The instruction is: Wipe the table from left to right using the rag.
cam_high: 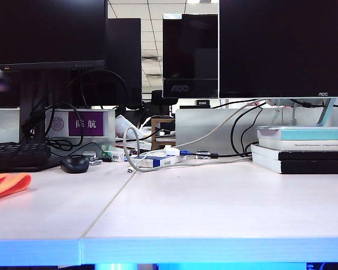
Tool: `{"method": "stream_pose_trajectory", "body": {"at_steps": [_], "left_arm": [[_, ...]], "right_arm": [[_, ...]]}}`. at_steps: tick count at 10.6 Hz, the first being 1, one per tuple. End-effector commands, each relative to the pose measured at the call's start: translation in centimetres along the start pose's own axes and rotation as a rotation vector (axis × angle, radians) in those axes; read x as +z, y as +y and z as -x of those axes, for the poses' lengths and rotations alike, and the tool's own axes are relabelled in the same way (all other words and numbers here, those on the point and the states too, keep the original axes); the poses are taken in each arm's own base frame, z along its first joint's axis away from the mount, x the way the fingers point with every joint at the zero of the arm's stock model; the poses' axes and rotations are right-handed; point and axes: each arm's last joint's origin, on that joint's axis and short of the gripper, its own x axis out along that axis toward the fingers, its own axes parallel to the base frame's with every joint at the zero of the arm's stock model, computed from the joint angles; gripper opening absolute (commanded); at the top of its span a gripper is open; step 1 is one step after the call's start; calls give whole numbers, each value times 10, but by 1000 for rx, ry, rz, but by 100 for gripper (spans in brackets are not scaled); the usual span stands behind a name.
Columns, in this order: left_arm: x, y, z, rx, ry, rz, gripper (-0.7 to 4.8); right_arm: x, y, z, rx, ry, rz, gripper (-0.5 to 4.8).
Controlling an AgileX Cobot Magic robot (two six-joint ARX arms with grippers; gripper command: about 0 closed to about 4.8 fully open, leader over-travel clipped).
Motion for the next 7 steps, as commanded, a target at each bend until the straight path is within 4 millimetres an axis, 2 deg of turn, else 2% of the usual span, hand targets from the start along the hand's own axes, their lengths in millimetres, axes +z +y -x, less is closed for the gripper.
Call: {"method": "stream_pose_trajectory", "body": {"at_steps": [1,3,5,6,7], "left_arm": [[4,-5,-28,49,49,-28,160],[2,-4,-50,86,120,-31,188],[1,-3,-62,137,148,-36,198],[0,-2,-75,138,177,-37,224],[-3,-2,-87,139,212,-39,223]], "right_arm": [[3,1,2,4,-20,6,-1],[3,1,2,4,-19,6,-1],[3,1,2,4,-19,6,-1],[3,1,2,4,-20,6,-1],[3,1,2,3,-20,6,-1]]}}
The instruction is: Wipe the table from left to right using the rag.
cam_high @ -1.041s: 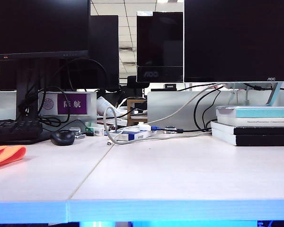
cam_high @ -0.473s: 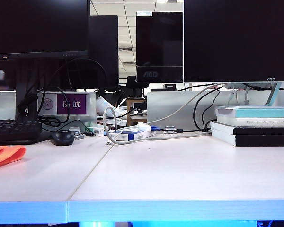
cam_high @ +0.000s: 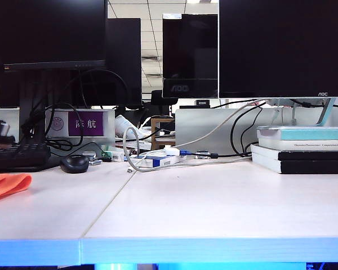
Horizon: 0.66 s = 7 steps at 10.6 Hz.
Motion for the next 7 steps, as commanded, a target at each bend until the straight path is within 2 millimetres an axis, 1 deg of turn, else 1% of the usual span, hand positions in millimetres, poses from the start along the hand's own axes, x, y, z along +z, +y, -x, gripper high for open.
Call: {"method": "stream_pose_trajectory", "body": {"at_steps": [1,2,3,4,5,6,7], "left_arm": [[0,-3,-26,4,64,-9,210],[-1,-8,-35,-1,100,-38,126],[-2,-10,-37,-9,114,-56,45],[-4,-16,-38,-19,131,-98,-5],[-6,-26,-37,-48,136,-157,-5],[-9,-38,-35,-111,152,-218,-6],[-13,-49,-33,-143,174,-250,-5]], "right_arm": [[3,0,2,-1,-21,6,-1],[3,0,2,-2,-21,6,-1],[3,0,2,-2,-21,6,-1],[3,0,2,-3,-21,6,-1],[3,0,2,-3,-20,5,-1],[2,0,2,-3,-10,4,-1],[0,0,2,-6,14,1,-1]]}}
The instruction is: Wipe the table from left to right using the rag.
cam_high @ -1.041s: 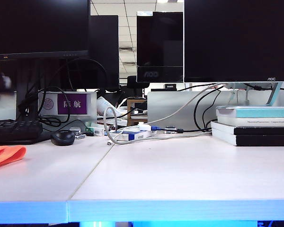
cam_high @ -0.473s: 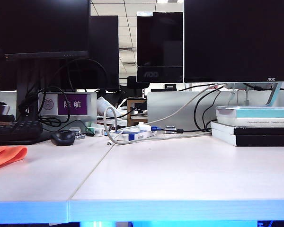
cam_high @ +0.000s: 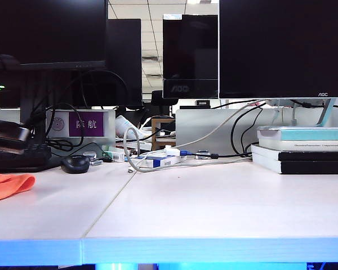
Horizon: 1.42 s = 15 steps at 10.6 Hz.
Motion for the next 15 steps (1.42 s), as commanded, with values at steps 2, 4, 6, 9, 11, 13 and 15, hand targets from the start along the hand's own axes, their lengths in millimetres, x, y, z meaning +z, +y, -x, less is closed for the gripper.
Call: {"method": "stream_pose_trajectory", "body": {"at_steps": [2,4,6,9,11,13,15], "left_arm": [[-18,-40,-18,-164,153,-158,-5],[-20,-55,-15,-217,155,-203,-6],[-22,-72,-12,-351,158,-233,-6],[-24,-74,-11,-416,172,-229,-5],[-24,-74,-11,-414,180,-221,-5],[-25,-75,-11,-413,191,-212,-5],[-25,-75,-11,-411,195,-196,-5]], "right_arm": [[-3,-1,4,-59,41,-1,-1],[-4,-1,4,-69,54,-2,-1],[-4,-1,6,-69,48,-5,-1],[-6,-3,9,-156,68,-5,-1],[-11,-5,10,-222,121,-4,-1],[-16,-5,13,-261,172,-10,-1],[-16,-6,13,-275,167,-55,-1]]}}
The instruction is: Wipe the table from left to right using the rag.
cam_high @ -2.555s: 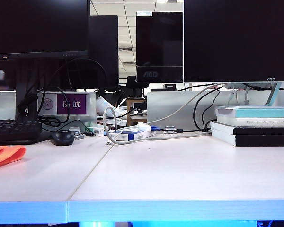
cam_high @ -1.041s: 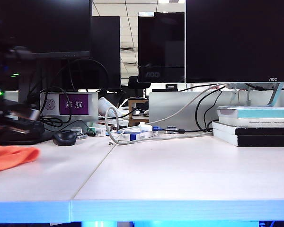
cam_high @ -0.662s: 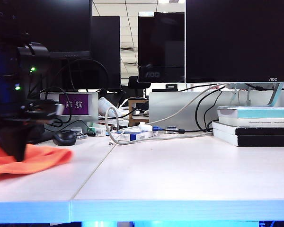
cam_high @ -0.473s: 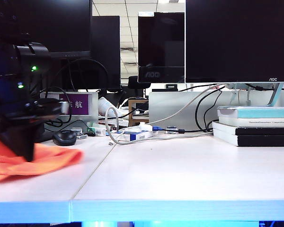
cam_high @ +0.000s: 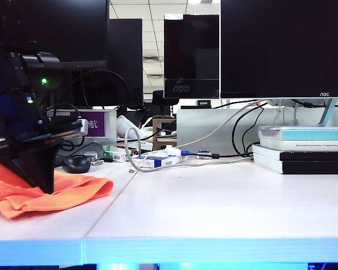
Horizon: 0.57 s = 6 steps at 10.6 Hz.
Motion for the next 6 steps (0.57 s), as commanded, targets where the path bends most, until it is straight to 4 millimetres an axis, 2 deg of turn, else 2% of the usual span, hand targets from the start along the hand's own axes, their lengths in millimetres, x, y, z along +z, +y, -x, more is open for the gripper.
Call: {"method": "stream_pose_trajectory", "body": {"at_steps": [1,2,5,6], "left_arm": [[-22,-5,-22,-30,197,39,-6],[-22,-8,-23,-30,198,34,-5],[-22,-42,-31,-23,205,-65,-5],[-21,-47,-32,-24,200,-71,-6]], "right_arm": [[2,-1,3,-33,-19,-48,-1],[2,-2,3,-65,-14,-48,-1],[-4,-4,3,-146,42,-38,-1],[-4,-4,3,-151,45,-38,-1]]}}
